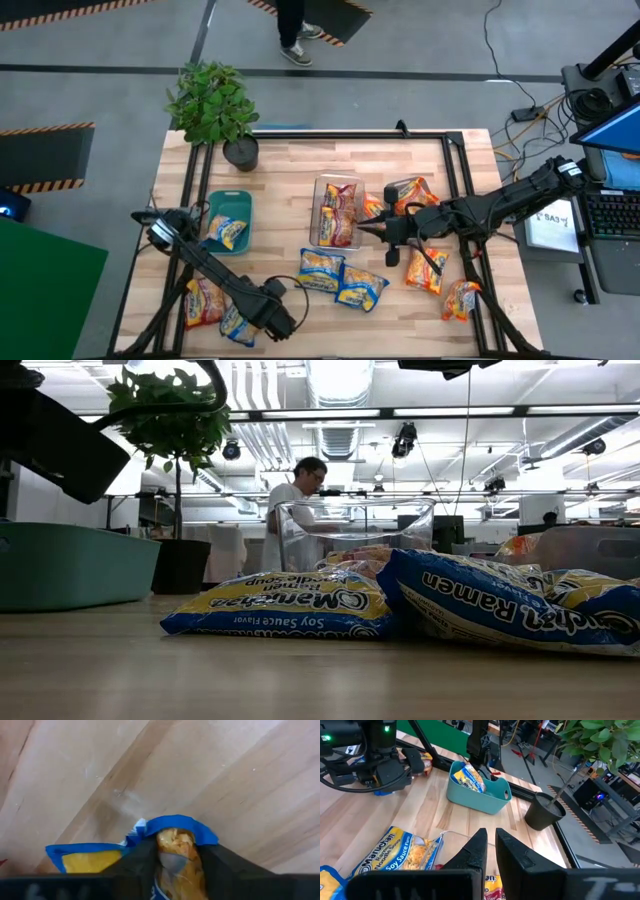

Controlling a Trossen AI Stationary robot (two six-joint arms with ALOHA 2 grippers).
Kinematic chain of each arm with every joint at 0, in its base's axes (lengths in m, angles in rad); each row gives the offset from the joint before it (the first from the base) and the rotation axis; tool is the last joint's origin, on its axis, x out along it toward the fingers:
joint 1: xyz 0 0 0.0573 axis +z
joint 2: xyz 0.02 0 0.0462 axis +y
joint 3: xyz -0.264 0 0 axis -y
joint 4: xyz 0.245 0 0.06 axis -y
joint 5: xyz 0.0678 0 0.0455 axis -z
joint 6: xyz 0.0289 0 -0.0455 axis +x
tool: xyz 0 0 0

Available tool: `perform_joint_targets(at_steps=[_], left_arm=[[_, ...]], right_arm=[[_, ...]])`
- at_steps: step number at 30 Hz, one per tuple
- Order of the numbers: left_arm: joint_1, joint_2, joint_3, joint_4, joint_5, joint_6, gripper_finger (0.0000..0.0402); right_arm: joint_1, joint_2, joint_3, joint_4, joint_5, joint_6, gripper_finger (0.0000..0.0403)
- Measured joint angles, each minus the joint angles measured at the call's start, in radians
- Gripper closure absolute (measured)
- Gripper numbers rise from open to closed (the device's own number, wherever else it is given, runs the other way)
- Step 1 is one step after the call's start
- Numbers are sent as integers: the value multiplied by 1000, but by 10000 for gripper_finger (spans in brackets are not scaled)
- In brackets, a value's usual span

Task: Sort Maruchan noodles
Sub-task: Put the blue noodle pack into the green bin

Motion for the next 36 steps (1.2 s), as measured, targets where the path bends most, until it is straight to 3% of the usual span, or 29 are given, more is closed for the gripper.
perform_joint_targets(at_steps=[5, 7, 13, 28, 32, 36], left_arm=[[0, -5, 11, -9, -9, 77, 379], [0, -13, 19, -26, -22, 111, 390], [7, -92, 48, -115, -183, 125, 383], [44, -465, 55, -376, -881, 56, 393], [83, -471, 51, -547, -959, 56, 393], [152, -463, 1, -557, -992, 134, 393]], right_arm=[[0, 0, 0, 0, 0, 3, 375], [0, 0, 0, 0, 0, 12, 375], [0, 0, 0, -1, 0, 38, 375], [0, 0, 0, -39, 0, 131, 375], [1, 0, 0, -52, 0, 162, 375], [1, 0, 0, -85, 0, 199, 375]])
